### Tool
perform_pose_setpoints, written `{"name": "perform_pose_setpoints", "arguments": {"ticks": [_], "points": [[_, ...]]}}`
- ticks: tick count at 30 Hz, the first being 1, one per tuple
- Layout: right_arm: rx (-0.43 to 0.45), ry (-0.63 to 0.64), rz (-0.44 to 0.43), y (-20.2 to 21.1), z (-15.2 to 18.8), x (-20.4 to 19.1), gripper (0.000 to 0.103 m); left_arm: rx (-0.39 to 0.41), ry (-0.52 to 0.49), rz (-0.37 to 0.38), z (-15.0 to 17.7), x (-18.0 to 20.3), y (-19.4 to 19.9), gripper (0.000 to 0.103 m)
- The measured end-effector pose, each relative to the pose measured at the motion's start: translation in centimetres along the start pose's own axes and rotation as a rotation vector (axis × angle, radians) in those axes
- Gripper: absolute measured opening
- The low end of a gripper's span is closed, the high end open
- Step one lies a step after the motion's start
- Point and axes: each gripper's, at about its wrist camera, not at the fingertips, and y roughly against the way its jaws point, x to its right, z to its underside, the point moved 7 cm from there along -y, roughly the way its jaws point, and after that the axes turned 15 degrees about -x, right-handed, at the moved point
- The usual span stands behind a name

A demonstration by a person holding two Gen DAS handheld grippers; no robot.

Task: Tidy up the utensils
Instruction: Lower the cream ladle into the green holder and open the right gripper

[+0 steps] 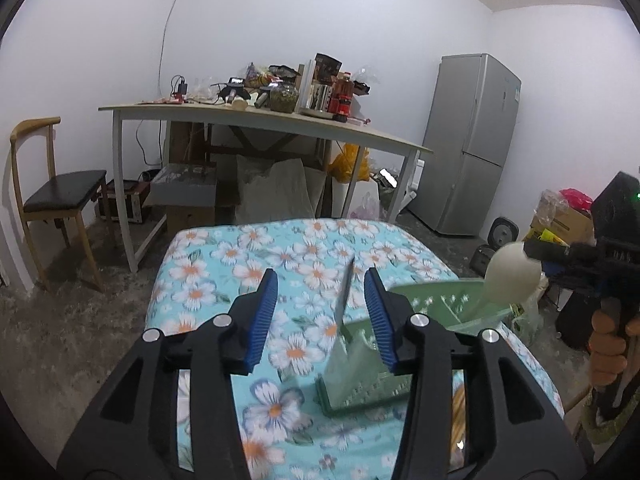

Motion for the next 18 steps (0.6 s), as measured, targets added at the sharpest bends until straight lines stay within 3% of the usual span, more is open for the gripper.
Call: {"name": "perform_pose_setpoints", "arguments": {"ticks": [3, 7, 14, 16, 18], "points": [[0.017, -0.001, -0.003, 1.0, 0.7, 0.1, 0.039, -0.025, 0.005, 0.008, 1.4, 0.4, 0.2, 0.046], [0.02, 0.0, -0.007, 1.1, 0.6, 0.3, 0.04, -0.047, 0.006, 0.009, 2.8, 1.0, 0.2, 0.046], [-0.077, 0.018, 0.083, -2.3, 0.8, 1.4, 0.05, -0.064, 0.017, 0.011, 3.9, 1.5, 0.9, 0.047], [-0.058, 0.033, 0.136, -2.1, 0.4, 1.7, 0.05, -0.065, 0.014, 0.011, 4.1, 1.7, 1.1, 0.048], [-0.001, 0.031, 0.127, -0.5, -0.1, 1.7, 0.05, -0.063, 0.006, 0.003, 4.3, 1.9, 1.3, 0.048]]}}
